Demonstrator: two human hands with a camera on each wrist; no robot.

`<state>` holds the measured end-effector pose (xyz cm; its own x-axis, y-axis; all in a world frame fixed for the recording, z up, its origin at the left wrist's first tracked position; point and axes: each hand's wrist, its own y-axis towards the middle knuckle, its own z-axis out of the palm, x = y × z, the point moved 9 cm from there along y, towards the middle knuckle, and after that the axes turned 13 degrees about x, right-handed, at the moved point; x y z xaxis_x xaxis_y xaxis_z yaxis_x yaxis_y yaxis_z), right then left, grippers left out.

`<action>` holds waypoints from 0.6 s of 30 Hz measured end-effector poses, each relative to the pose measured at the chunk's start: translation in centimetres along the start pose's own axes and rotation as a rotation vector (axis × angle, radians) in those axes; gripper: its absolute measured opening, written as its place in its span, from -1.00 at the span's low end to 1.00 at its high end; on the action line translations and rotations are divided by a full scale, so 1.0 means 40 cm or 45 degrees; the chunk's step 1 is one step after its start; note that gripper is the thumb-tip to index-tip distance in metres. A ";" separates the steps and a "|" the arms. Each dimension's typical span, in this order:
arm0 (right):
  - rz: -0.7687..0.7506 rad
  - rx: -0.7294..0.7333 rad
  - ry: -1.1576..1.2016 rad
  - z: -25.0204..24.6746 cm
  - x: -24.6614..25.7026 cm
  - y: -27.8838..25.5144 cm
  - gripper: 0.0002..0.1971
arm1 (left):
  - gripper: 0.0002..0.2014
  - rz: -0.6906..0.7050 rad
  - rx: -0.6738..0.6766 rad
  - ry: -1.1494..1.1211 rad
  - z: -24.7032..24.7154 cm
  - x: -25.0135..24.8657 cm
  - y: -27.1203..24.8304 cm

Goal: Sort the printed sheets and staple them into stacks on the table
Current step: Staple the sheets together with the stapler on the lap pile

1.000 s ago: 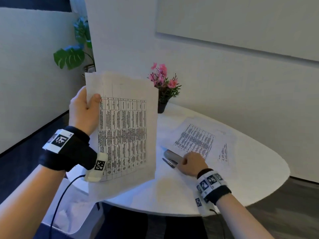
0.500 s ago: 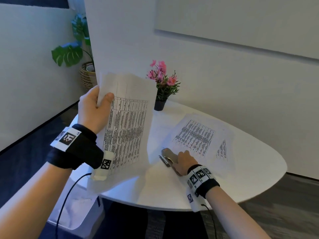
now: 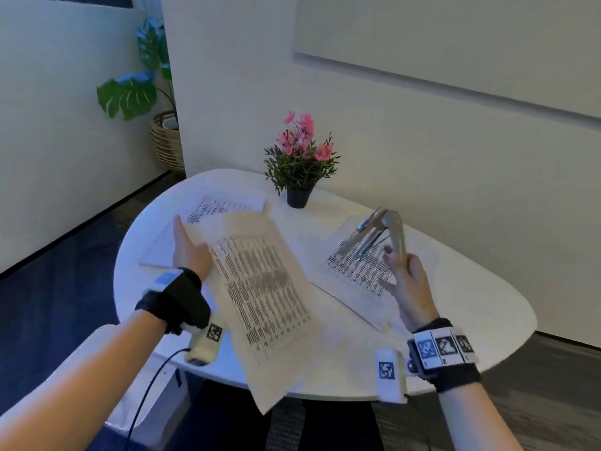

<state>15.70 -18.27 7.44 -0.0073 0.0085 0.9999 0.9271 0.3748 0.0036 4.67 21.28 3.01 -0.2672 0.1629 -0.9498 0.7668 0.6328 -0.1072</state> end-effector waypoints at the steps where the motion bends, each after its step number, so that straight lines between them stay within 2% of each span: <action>1: -0.065 -0.016 0.101 -0.004 0.016 -0.002 -0.48 | -0.26 -0.040 0.035 0.053 0.023 0.025 -0.013; 4: -0.235 -0.062 0.433 -0.010 0.045 0.007 -0.56 | -0.26 -0.162 0.162 0.207 0.086 0.087 -0.055; 7: -0.293 -0.099 0.600 0.010 0.062 0.009 -0.96 | -0.28 -0.168 0.415 0.341 0.164 0.112 -0.087; 10: -0.267 -0.093 0.700 0.045 0.051 0.010 -0.90 | -0.28 -0.131 0.574 0.368 0.210 0.107 -0.107; 12: -0.194 -0.105 0.630 0.062 0.034 0.005 -0.86 | -0.26 -0.125 0.610 0.397 0.207 0.098 -0.114; 15: -0.038 -0.096 0.362 0.080 -0.012 -0.001 -0.78 | -0.20 -0.137 0.665 0.449 0.167 0.100 -0.120; 18: 0.111 0.124 0.045 0.132 -0.059 -0.001 -0.83 | -0.16 -0.128 0.748 0.608 0.117 0.109 -0.124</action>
<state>13.68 -13.40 5.02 0.0866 0.0133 0.9962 0.8830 0.4621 -0.0829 2.45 15.32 -1.97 -0.4728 0.5198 -0.7115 0.8744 0.1771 -0.4517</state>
